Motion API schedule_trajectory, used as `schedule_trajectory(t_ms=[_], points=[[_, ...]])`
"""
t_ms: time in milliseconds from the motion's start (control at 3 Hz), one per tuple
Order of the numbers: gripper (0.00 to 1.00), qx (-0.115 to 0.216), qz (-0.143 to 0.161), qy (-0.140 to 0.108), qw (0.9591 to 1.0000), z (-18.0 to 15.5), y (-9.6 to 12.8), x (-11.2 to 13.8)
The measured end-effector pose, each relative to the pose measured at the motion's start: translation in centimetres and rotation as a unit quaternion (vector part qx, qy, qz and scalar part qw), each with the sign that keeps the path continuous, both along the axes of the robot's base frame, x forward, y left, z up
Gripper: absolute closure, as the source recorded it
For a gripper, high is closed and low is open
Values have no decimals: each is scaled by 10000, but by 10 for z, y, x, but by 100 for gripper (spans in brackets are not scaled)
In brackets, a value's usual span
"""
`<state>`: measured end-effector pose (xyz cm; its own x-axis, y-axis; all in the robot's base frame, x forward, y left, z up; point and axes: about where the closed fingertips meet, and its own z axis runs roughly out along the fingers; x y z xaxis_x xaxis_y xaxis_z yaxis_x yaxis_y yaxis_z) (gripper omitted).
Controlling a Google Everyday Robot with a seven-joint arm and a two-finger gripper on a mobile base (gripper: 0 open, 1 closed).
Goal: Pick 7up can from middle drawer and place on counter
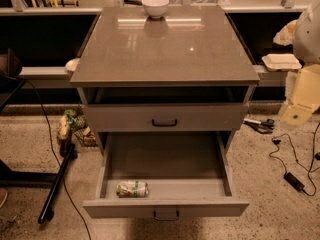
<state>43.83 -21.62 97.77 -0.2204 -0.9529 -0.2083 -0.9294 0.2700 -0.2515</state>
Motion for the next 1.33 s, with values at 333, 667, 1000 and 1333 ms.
schedule_trajectory(t_ms=[333, 667, 1000, 1333], points=[[0, 0, 0, 0, 10000, 0, 0, 0], [0, 328, 7, 114, 9994, -30, 10, 3], [0, 999, 86, 395, 9942, -100, 41, 10], [0, 1617, 113, 599, 9850, -169, 85, 17]])
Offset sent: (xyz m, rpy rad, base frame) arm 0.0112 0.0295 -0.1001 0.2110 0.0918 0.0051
